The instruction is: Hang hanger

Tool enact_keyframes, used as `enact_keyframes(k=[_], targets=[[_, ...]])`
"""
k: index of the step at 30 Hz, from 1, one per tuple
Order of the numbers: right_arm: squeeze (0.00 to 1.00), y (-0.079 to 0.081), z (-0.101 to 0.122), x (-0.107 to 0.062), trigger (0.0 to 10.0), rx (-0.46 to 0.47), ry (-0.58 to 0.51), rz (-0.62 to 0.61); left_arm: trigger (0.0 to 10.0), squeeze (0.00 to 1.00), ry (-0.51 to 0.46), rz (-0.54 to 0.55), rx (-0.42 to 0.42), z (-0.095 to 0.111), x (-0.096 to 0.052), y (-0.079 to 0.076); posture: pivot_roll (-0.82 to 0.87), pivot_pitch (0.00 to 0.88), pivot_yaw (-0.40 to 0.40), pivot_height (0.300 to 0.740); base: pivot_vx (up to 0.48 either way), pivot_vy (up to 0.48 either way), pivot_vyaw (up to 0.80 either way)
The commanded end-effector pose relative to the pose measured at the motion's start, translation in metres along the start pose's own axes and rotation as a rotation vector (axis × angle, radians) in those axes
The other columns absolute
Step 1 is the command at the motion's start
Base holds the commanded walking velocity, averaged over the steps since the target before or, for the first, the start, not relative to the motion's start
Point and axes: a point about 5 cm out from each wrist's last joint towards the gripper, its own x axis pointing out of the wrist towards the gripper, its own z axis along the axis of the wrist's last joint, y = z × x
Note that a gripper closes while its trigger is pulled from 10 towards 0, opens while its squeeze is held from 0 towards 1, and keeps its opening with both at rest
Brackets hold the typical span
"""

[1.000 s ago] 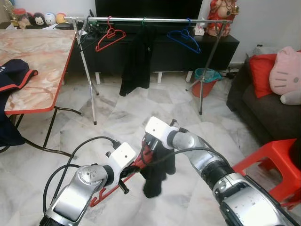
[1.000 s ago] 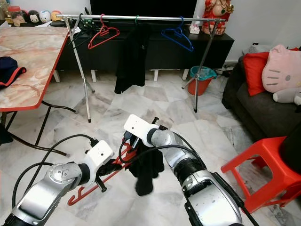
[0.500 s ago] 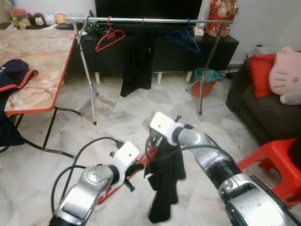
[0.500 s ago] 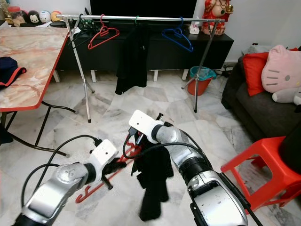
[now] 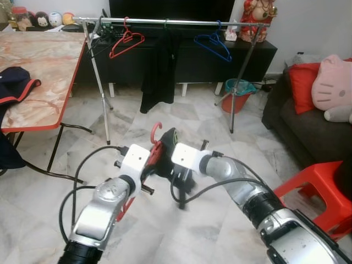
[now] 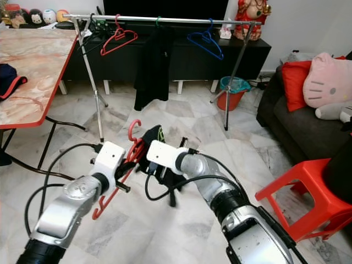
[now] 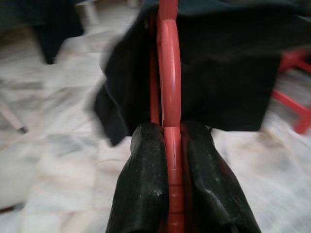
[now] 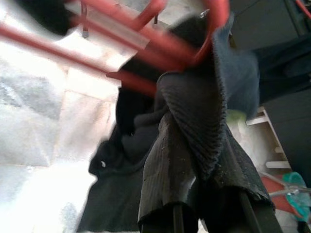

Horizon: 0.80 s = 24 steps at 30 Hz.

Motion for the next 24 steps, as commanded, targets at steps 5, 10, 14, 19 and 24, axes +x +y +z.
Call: enact_keyframes(k=[5,10,14,19,24], targets=[[0.0,-0.029,-0.006,-0.009,10.0,-0.062,0.045,-0.103,10.0,0.0,-0.027,-0.109,0.088,0.002,-0.011,-0.003,0.11,0.006,-0.133,0.74,0.0,0.0,0.0],[0.0,-0.041,-0.011,-0.012,10.0,-0.064,0.077,-0.158,10.0,0.0,0.016,-0.098,0.143,-0.001,-0.013,0.005,0.12,0.004,-0.134,0.74,0.0,0.0,0.0],[0.0,-0.05,-0.013,-0.013,10.0,-0.092,0.113,-0.192,10.0,0.0,0.017,-0.21,0.191,-0.004,-0.02,-0.003,0.11,0.003,-0.134,0.74,0.0,0.0,0.0],[0.0,-0.054,-0.015,-0.014,10.0,-0.127,0.133,-0.205,10.0,0.0,0.021,-0.282,0.217,-0.006,-0.028,-0.006,0.12,0.004,-0.137,0.74,0.0,0.0,0.0],[0.0,-0.057,-0.014,-0.013,10.0,-0.182,0.152,-0.209,10.0,0.0,0.045,-0.374,0.234,-0.01,-0.037,-0.01,0.12,0.004,-0.139,0.74,0.0,0.0,0.0]])
